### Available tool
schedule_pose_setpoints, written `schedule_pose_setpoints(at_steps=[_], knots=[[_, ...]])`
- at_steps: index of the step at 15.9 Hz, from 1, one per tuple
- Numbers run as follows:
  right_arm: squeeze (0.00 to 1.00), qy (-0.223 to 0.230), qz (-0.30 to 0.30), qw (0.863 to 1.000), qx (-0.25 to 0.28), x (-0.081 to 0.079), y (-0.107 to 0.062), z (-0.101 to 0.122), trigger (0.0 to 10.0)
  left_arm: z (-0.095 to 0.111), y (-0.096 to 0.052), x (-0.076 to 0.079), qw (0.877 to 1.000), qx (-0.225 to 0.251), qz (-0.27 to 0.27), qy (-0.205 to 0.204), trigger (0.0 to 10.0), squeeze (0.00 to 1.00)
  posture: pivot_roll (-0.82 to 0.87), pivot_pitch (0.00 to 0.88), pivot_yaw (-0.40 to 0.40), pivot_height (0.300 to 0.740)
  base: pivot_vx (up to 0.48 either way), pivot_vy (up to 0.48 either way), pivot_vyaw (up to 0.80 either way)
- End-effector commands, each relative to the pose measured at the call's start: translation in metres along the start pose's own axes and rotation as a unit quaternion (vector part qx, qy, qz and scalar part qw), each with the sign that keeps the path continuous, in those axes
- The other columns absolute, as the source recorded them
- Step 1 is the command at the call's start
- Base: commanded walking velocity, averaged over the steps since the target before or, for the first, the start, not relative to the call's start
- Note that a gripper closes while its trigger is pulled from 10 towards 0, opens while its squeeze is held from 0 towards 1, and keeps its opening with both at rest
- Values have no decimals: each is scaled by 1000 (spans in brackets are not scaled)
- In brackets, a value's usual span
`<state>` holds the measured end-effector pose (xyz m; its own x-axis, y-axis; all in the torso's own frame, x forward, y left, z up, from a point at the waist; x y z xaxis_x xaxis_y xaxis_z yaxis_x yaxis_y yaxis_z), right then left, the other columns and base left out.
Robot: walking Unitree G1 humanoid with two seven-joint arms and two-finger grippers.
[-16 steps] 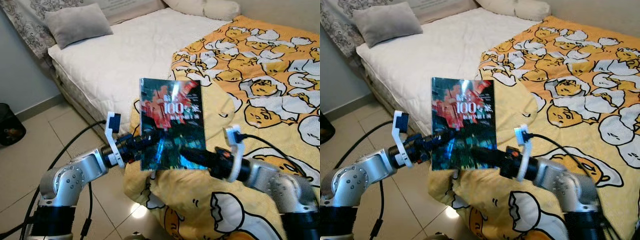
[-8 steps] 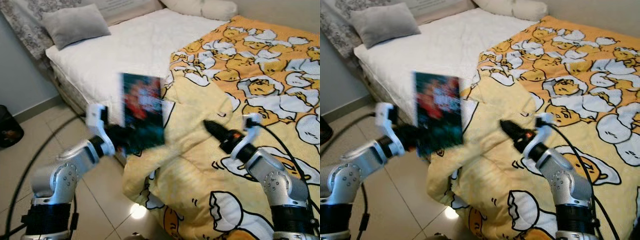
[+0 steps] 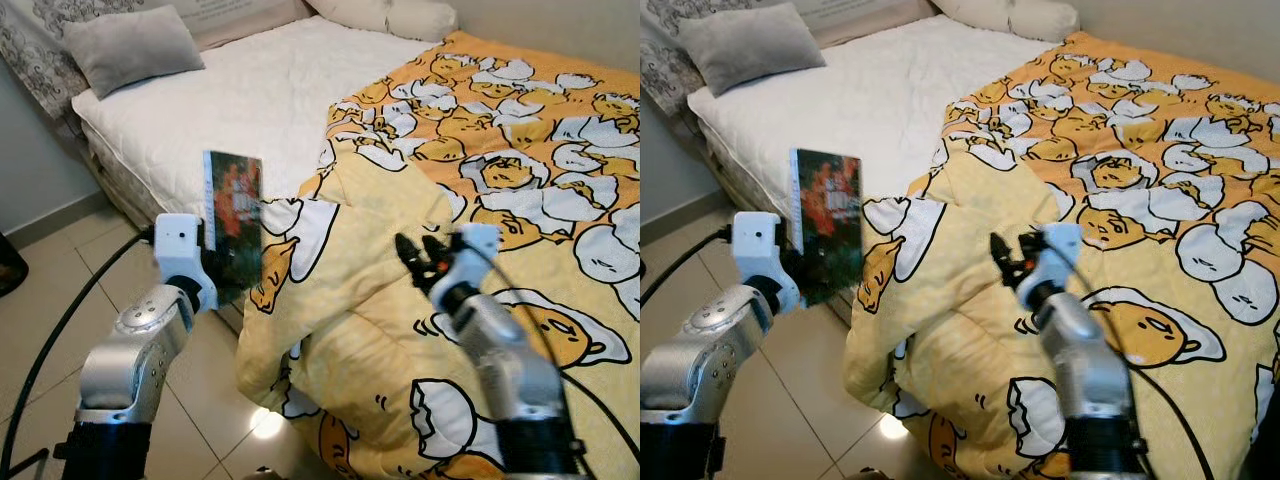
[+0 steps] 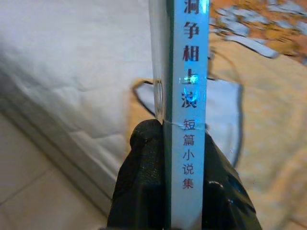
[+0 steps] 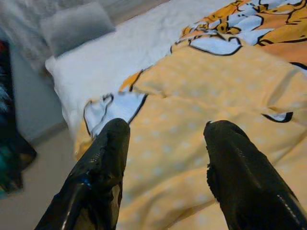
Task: Clean up the room
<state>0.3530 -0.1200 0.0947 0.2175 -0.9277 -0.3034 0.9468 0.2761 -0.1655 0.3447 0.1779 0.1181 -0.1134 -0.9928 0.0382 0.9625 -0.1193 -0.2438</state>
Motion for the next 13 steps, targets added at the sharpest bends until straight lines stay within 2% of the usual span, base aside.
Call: schedule_pose_setpoints(at_steps=[1, 2, 3, 5, 7, 9, 10, 13], knots=[[0, -6, -12, 1000, 4, -3, -2, 1, 10000, 13, -5, -6, 999, 34, 25, 25, 10000, 0, -74, 0, 38, 740, 0, 0, 0], [0, 1, -23, 1000, 7, 0, -3, 1, 10000, 18, -8, -8, 996, 57, 43, 45, 10000, 0, -69, 0, 35, 740, 0, 0, 0], [0, 9, -30, 999, 5, 3, -6, -1, 10000, 13, -10, -13, 996, 49, 68, 41, 10000, 0, -58, 0, 29, 740, 0, 0, 0], [0, 10, -41, 999, 2, 6, -8, -4, 10000, 10, -11, -17, 995, 45, 83, 44, 10000, 0, -60, 0, 30, 740, 0, 0, 0], [0, 3, -55, 998, 1, 10, -14, -7, 10000, 9, -15, -19, 991, 47, 97, 83, 10000, 0, -66, 0, 27, 740, 0, 0, 0], [0, 4, -60, 998, 1, 10, -16, -8, 10000, 10, -16, -6, 993, 59, 46, 92, 10000, 0, -62, 0, 23, 740, 0, 0, 0], [0, 5, -61, 998, -1, 9, -18, -10, 10000, 8, -19, -1, 995, 57, 36, 80, 10000, 0, -63, 0, 27, 740, 0, 0, 0], [0, 3, -61, 998, -5, 7, -20, -12, 10000, 1, -20, 4, 996, 42, 23, 81, 10000, 0, -67, 0, 29, 740, 0, 87, -138]])
Point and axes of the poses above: a point about 5 cm out from each wrist's last joint towards the gripper, its own y axis pointing out of the wrist towards the gripper, its own z axis along the axis of the wrist's last joint, x = y × z, the point moved 6 cm from there along y, pointing out of the wrist towards the gripper, and after that the axes turned 3 degrees about y, right-handed, at the moved point
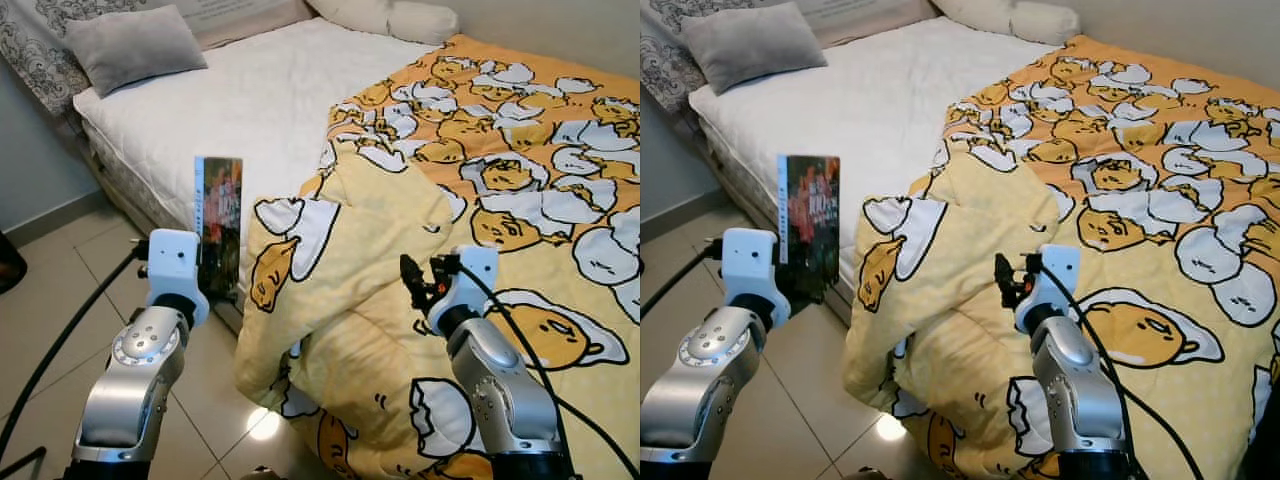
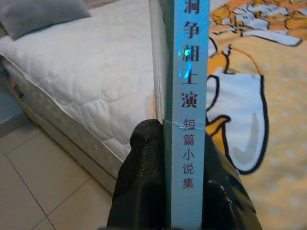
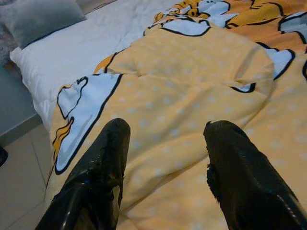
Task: Clean up the room
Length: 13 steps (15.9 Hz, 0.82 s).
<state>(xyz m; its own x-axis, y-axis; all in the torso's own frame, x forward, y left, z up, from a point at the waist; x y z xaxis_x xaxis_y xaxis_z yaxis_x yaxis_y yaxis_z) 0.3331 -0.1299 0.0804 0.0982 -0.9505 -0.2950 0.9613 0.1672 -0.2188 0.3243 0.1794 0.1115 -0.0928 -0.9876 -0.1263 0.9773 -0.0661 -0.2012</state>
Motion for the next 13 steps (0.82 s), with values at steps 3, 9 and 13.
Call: schedule_pose_setpoints(at_steps=[3, 9, 13], knots=[[0, -4, -3, 1000, 2, -1, -3, 4, 10000, 12, -2, -2, 1000, 24, -6, 5, 10000, 0, -71, 0, 28, 740, 0, 342, -792], [0, 8, -19, 1000, -2, 4, -5, 0, 10000, 9, 0, -4, 1000, 16, -9, 19, 10000, 0, -71, 0, 21, 740, 0, 382, -400], [0, 16, -38, 999, -7, 10, -6, -4, 10000, 9, 2, -1, 1000, 10, -7, 29, 10000, 0, -50, 0, 7, 740, 0, 386, -800]])
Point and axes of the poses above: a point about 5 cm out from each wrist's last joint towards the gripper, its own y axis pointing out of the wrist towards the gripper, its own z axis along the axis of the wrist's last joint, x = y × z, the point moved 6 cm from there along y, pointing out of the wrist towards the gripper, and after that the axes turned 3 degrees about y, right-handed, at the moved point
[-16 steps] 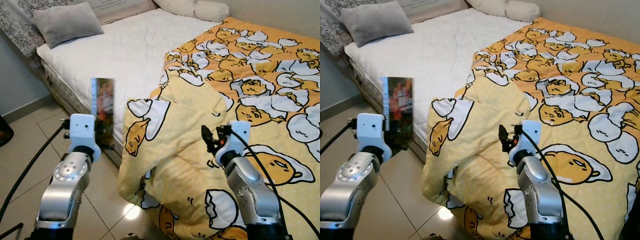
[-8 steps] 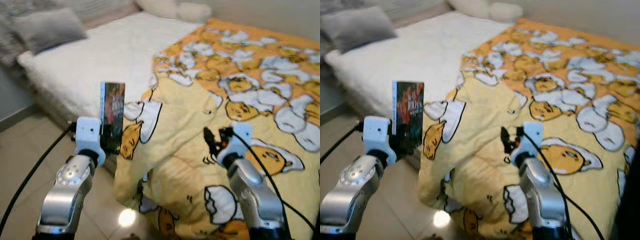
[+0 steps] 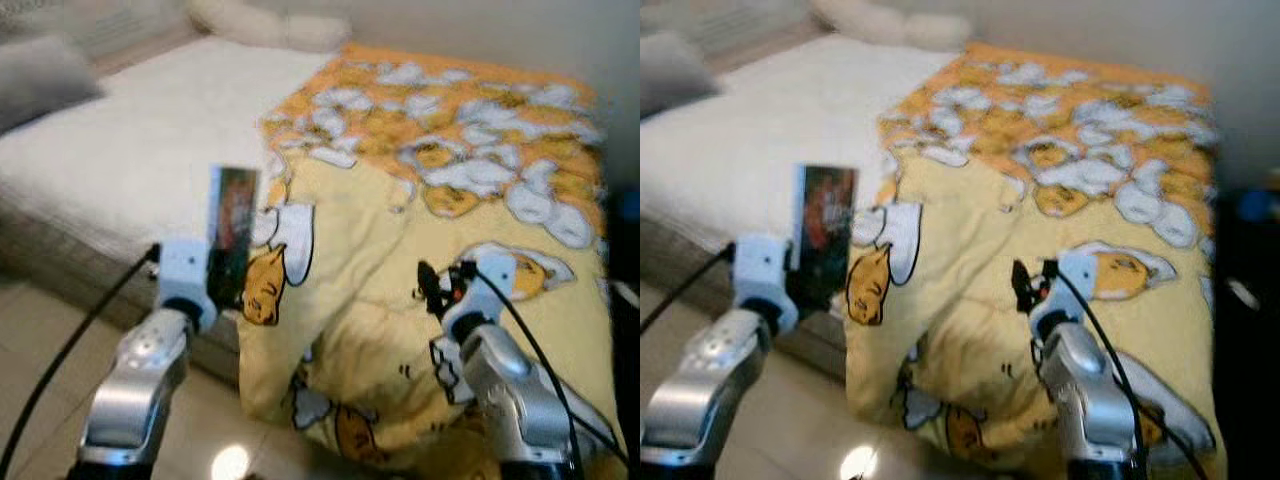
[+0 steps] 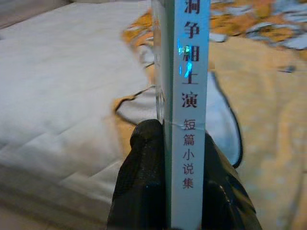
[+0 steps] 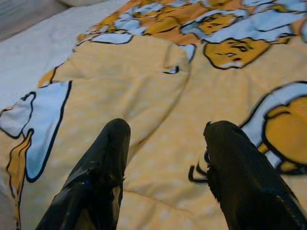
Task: Clean up the room
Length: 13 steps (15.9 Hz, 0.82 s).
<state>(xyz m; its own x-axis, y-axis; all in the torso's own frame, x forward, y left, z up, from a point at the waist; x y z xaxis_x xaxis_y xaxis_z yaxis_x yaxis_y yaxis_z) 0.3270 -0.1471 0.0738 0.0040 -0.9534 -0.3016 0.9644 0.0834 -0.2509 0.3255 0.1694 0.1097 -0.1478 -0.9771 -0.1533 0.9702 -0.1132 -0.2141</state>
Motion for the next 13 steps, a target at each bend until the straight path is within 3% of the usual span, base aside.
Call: schedule_pose_setpoints(at_steps=[1, 5, 13], knots=[[0, -2, 10, 1000, -5, -9, 1, -2, 10000, 8, -2, -12, 1000, 13, 20, 10, 10000, 0, -55, 0, 5, 740, 0, 390, -800], [0, -8, 10, 1000, -2, -9, 3, 2, 10000, 4, -4, -5, 999, 7, 4, 41, 10000, 0, -54, 0, 4, 740, 0, 392, -773], [0, -16, 12, 1000, 4, -11, 6, 7, 10000, 8, -1, -5, 999, 11, 1, 32, 10000, 0, -72, 0, 8, 740, 0, 400, -604]])
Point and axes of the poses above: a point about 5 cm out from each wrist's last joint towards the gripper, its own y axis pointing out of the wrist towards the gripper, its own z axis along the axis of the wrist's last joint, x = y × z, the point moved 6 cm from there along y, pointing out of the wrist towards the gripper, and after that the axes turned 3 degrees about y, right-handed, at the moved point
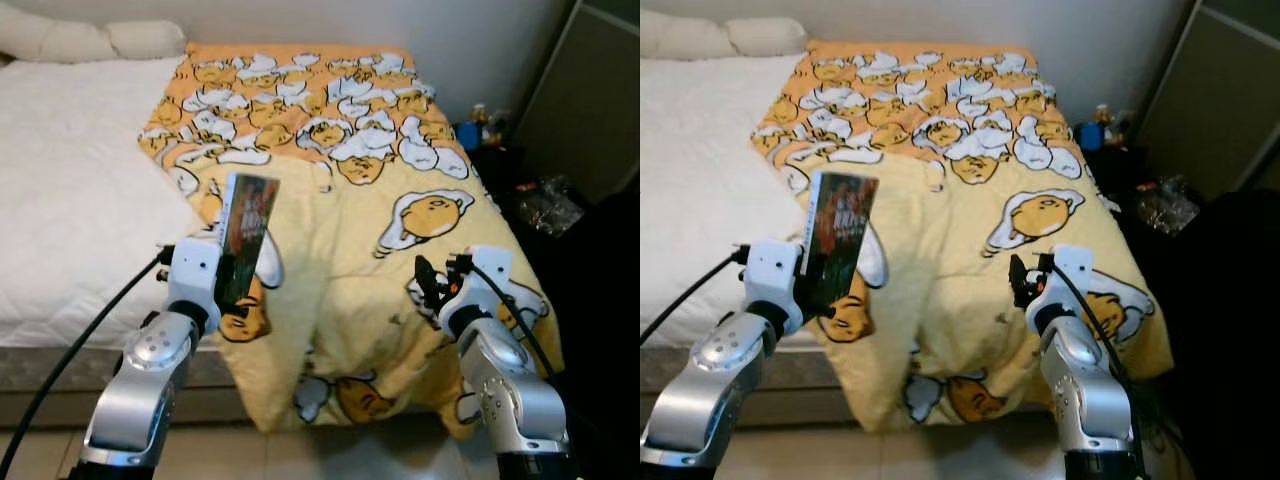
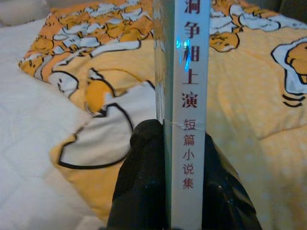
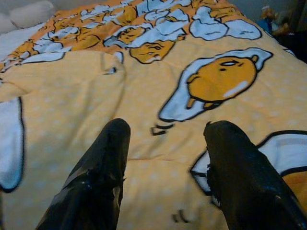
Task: Clean up the room
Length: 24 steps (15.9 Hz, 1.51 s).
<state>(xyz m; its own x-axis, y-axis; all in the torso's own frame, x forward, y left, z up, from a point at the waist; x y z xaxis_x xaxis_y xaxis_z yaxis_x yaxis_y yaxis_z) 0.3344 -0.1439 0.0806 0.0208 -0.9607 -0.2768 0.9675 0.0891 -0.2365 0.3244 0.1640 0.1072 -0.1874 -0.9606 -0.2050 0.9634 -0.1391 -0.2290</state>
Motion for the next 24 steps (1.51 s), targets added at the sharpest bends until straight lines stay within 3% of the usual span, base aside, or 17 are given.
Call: schedule_pose_setpoints(at_steps=[1, 6, 15, 24], knots=[[0, -2, 7, 1000, -1, -6, 1, 1, 10000, 9, -2, -11, 1000, 17, 15, 1, 10000, 0, -75, 0, 10, 740, 0, 398, -544], [0, -1, 7, 1000, -3, -7, 2, 0, 10000, 9, -1, -8, 1000, 15, 12, -2, 10000, 0, -77, 0, 15, 740, 0, 440, -446], [0, 23, 19, 1000, 0, -14, 5, 4, 10000, 6, -2, -13, 1000, 10, 14, 1, 10000, 0, -65, 0, 17, 740, 0, 460, 0], [0, -22, 42, 999, -6, -21, 7, 3, 10000, 7, -1, -16, 1000, 9, 16, -4, 10000, 0, -73, 0, 20, 740, 0, 459, 0]])
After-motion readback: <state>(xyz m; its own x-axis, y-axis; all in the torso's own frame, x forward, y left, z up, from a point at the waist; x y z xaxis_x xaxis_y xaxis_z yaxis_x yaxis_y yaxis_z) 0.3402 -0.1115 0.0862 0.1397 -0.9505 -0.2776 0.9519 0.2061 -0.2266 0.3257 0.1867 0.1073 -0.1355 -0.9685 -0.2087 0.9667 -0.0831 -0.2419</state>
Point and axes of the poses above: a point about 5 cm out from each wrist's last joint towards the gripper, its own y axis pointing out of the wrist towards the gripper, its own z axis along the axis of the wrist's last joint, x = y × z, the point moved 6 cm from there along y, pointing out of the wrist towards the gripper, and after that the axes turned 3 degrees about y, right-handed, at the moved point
